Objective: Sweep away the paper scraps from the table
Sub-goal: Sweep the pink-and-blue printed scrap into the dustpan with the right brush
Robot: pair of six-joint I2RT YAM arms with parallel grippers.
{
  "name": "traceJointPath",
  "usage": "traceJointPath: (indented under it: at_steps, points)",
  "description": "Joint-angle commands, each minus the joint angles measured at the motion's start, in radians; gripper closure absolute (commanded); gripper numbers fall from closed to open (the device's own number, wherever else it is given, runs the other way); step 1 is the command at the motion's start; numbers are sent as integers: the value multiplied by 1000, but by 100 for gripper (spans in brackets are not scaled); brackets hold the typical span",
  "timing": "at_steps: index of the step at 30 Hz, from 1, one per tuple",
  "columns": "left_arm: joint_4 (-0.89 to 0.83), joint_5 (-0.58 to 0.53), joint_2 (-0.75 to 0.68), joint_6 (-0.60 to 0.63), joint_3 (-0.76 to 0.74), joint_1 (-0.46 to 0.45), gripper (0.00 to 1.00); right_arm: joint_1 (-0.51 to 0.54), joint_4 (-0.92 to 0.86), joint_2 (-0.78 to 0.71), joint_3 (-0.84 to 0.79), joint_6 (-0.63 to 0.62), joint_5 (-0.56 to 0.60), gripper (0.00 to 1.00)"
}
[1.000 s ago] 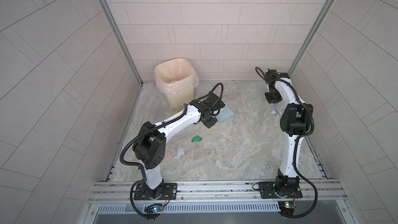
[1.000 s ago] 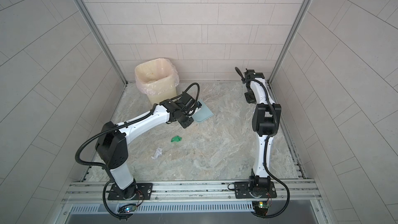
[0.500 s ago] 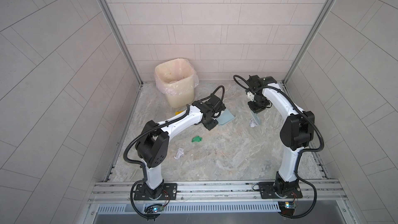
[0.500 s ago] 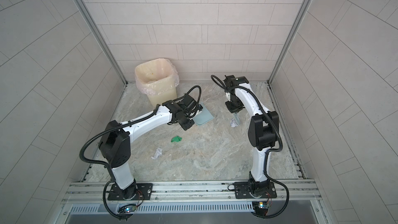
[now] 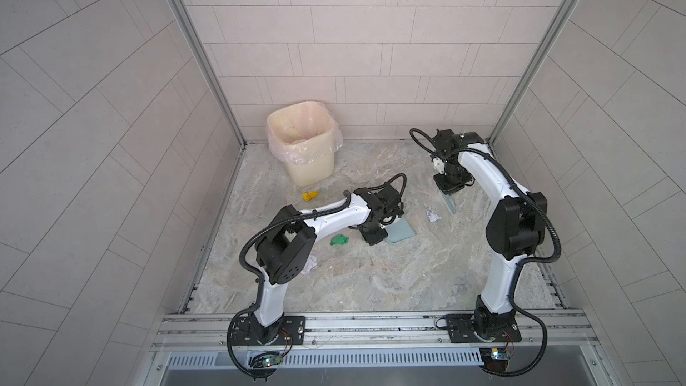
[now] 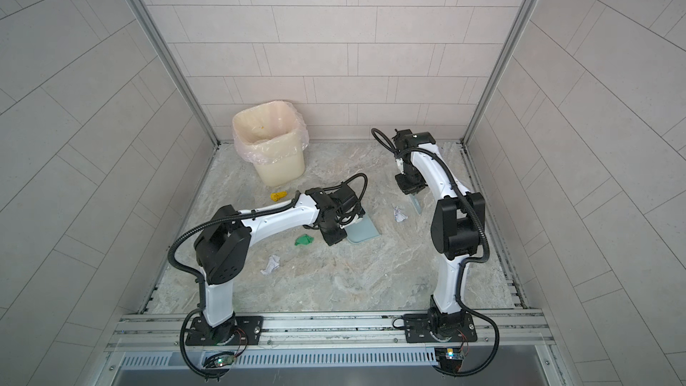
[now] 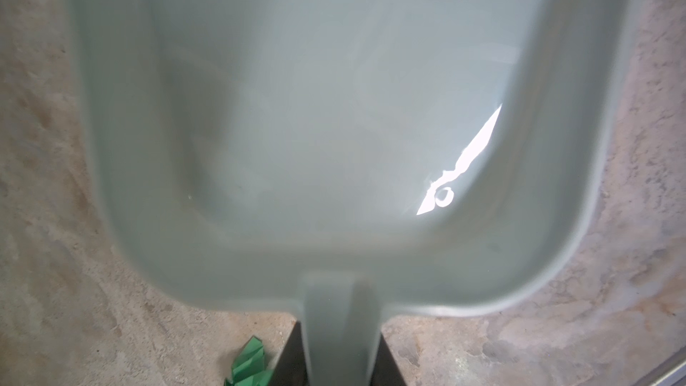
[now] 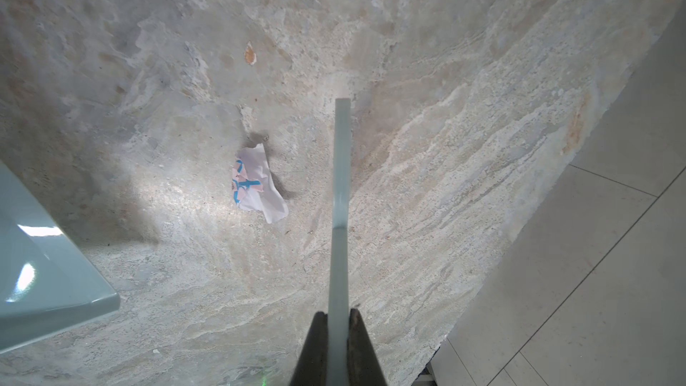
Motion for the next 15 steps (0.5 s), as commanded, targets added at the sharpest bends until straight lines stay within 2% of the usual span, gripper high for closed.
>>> traceJointPath:
  at_steps: [1,12,15]
  points:
    - [-35,15,15,-6,37,-1,100,33,-15,7,-19,-13,-33,100]
    - [-71,20,67,-32,54,-7,100,118,7,-73,-91,16,-243,100]
    - [-75,22,77,-34,56,-10,100,119,-7,-98,-85,16,-225,100]
